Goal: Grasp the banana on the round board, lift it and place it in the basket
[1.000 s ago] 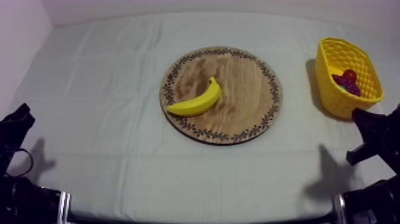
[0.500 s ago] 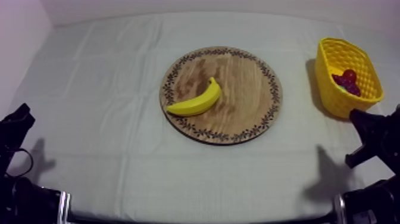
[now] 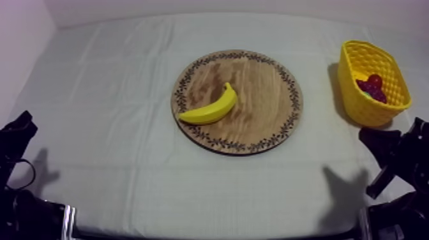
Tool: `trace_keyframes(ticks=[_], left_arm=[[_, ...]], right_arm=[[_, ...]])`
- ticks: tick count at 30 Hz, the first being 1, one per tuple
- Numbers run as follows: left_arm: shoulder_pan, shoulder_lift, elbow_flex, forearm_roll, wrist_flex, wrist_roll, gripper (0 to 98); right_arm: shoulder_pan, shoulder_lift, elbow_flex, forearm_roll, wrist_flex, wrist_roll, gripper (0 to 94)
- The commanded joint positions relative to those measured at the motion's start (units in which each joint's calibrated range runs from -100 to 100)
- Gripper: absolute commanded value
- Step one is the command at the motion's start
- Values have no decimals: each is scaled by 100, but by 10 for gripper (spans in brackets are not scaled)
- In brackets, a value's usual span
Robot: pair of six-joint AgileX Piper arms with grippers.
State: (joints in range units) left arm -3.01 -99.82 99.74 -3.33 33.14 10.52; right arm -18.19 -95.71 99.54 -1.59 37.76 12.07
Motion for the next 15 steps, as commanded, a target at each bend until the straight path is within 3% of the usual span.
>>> trace_keyframes(ticks=[1, 8, 15], left_arm=[[1, 0, 3, -2, 0, 1, 1], [1, 0, 3, -2, 0, -2, 1], [1, 0, 3, -2, 0, -1, 1]], right_arm=[[-89, 7, 1, 9, -28, 30, 4], [-464, 817, -511, 407, -184, 274, 4], [-803, 2558, -2456, 506, 596, 621, 4]])
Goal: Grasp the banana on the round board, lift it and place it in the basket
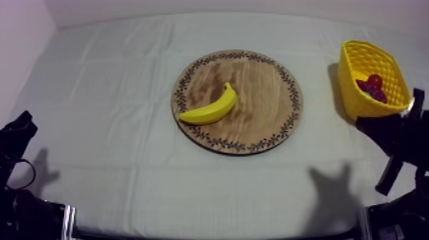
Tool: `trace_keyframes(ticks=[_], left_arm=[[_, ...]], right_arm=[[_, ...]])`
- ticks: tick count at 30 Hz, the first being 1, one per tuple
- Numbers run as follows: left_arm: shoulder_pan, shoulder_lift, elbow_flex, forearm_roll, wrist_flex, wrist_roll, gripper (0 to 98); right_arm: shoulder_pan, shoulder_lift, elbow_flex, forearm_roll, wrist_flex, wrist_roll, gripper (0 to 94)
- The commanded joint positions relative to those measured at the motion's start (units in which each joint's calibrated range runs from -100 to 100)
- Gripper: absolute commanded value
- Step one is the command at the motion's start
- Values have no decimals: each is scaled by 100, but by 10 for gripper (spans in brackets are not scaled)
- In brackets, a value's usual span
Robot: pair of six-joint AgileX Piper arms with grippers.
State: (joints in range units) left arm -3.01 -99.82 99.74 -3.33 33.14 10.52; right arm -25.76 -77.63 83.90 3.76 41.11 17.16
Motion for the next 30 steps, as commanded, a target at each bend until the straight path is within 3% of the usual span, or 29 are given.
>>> trace_keyframes(ticks=[1, 14, 24, 30], left_arm=[[1, 0, 3, -2, 0, -2, 1], [1, 0, 3, -2, 0, 1, 1], [1, 0, 3, -2, 0, 1, 1], [1, 0, 3, -2, 0, 0, 1]], right_arm=[[-75, 986, -1216, -33, 411, 144, 3], [-307, 3840, -4538, -35, 2035, 925, 2], [-637, 5694, -6129, -10, 2827, 1834, 8], [-664, 6565, -7024, -61, 3340, 2583, 8]])
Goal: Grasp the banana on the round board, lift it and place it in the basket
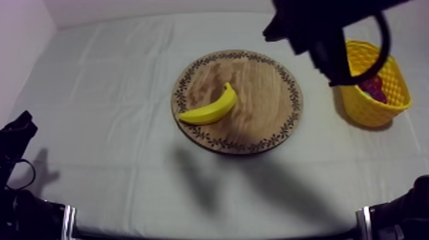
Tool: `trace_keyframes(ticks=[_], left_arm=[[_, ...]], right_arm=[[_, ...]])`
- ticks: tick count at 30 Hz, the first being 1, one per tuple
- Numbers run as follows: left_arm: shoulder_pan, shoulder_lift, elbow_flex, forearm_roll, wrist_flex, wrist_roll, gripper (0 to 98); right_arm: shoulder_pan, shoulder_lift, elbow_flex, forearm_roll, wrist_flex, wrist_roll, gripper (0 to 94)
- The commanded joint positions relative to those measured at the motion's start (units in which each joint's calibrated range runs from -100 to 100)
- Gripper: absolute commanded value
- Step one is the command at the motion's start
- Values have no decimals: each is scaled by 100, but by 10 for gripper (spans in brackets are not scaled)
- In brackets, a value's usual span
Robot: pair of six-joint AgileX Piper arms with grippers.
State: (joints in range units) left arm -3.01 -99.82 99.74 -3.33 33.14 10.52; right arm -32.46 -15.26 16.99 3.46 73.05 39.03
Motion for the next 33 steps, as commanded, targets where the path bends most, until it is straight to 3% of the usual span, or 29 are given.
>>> trace_keyframes(ticks=[1, 6, 9, 21, 24, 30, 33], left_arm=[[1, 0, 3, -2, 0, 0, 1], [1, 0, 3, -2, 0, -1, 1], [1, 0, 3, -2, 0, 0, 1], [1, 0, 3, -2, 0, 0, 1], [1, 0, 3, -2, 0, 0, 1], [1, 0, 3, -2, 0, 1, 1], [1, 0, 3, -2, 0, 1, 1]], right_arm=[[18, 454, -491, -52, 254, 544, 8], [55, 1033, -1198, -89, 934, 1306, 8], [7, 1335, -1521, -55, 1233, 1552, 8], [-283, 2031, -2305, 41, 1782, 1525, 61], [-292, 2126, -2331, 108, 1799, 1492, 148], [-277, 2292, -2337, 301, 1668, 1387, 474], [-269, 2349, -2398, 353, 1640, 1331, 584]])
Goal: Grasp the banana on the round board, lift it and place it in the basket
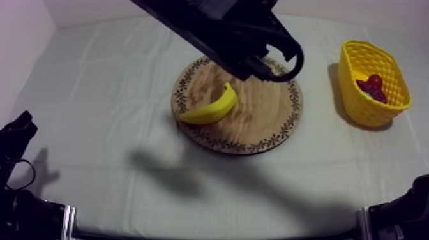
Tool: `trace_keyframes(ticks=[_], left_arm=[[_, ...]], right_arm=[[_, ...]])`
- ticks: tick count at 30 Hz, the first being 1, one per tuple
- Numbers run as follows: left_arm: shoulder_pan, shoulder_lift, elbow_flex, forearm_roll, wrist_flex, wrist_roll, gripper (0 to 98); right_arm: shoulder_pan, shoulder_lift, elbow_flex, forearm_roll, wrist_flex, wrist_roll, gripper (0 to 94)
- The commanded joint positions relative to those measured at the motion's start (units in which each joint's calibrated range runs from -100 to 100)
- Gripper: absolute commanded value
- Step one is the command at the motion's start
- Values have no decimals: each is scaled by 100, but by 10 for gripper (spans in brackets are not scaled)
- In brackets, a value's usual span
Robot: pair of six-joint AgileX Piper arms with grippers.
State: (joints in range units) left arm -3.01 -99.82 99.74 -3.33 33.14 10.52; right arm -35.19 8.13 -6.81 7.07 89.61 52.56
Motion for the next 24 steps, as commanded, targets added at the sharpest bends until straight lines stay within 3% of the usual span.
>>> trace_keyframes(ticks=[1, 10, 24], left_arm=[[1, 0, 3, -2, 0, -1, 1], [1, 0, 3, -2, 0, -1, 1], [1, 0, 3, -2, 0, -1, 1]], right_arm=[[6, 28, -44, 0, -24, -48, 613], [17, 176, -108, 4, -157, -295, 750], [15, 1030, 603, 90, -682, -525, 770]])
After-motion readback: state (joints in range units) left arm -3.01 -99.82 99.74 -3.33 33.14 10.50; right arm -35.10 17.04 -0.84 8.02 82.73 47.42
